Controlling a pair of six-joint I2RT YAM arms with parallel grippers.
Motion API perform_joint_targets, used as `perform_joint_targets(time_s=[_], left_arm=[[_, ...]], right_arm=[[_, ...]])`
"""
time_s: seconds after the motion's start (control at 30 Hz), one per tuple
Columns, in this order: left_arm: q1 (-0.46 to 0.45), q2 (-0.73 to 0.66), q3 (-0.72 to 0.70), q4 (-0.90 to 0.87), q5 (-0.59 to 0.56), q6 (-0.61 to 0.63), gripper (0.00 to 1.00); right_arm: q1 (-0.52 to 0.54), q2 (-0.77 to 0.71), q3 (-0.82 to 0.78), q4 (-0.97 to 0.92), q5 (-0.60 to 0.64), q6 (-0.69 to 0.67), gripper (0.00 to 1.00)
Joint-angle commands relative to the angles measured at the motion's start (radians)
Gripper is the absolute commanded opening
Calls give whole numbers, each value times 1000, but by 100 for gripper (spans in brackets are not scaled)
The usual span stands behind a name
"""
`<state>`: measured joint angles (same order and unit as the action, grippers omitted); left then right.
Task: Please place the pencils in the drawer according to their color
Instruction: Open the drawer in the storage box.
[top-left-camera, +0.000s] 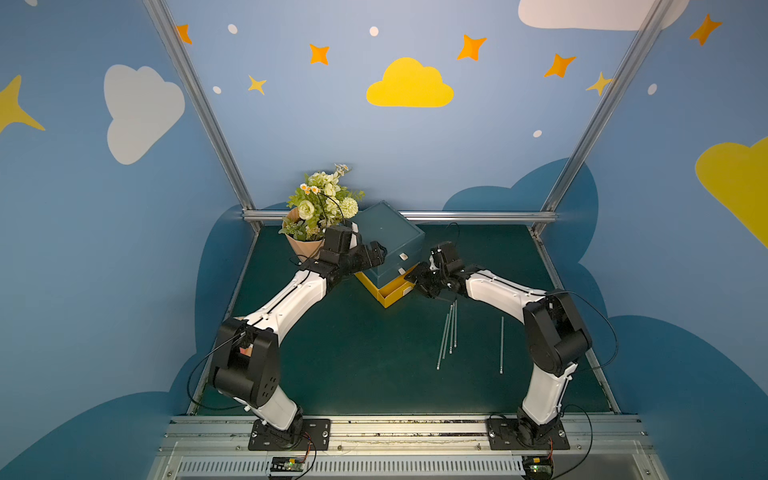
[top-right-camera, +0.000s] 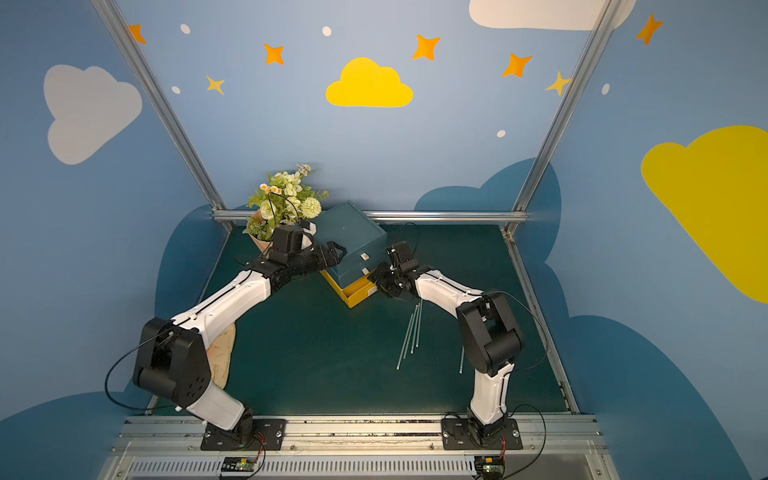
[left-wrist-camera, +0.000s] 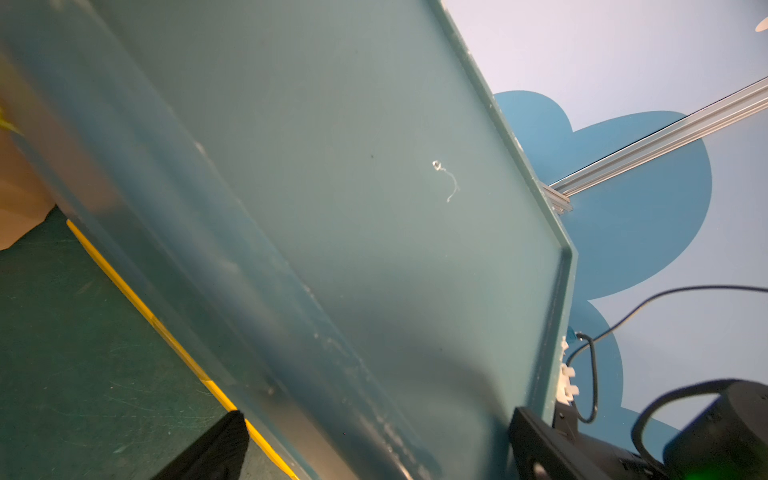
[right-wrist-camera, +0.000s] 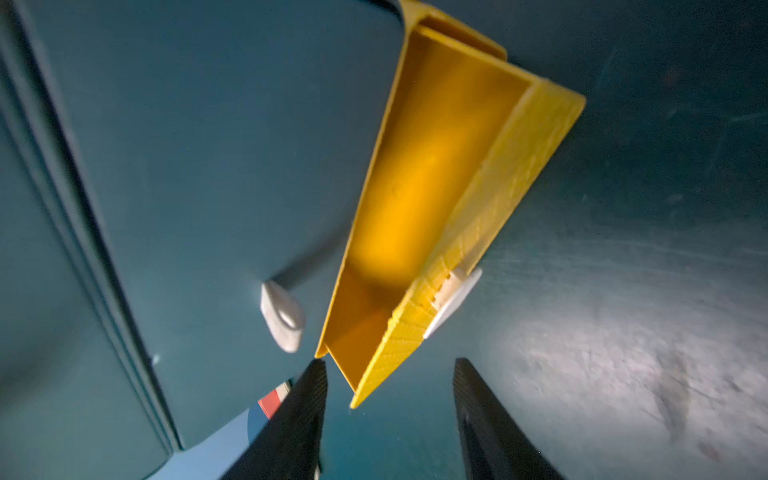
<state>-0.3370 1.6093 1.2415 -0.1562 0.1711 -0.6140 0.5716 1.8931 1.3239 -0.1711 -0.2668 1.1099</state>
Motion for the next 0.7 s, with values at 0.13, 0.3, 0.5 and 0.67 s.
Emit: perform_joint_targets(time_s=[0.13,0.3,0.5,0.67], left_arm=[[-9,44,-20,-133,-13,31,100],[-8,44,-23,-131,-13,30,100],[-9,46,-25,-126,-12,30,100],[-9,48,-29,-118,-11,25,100]], right_arm=[[4,102,90,-82,33,-9,51],[5,139,103,-100,38,-12,50],[2,108,38,-112,35,-18,46],[-2,25,-55,-110,33,-19,43]])
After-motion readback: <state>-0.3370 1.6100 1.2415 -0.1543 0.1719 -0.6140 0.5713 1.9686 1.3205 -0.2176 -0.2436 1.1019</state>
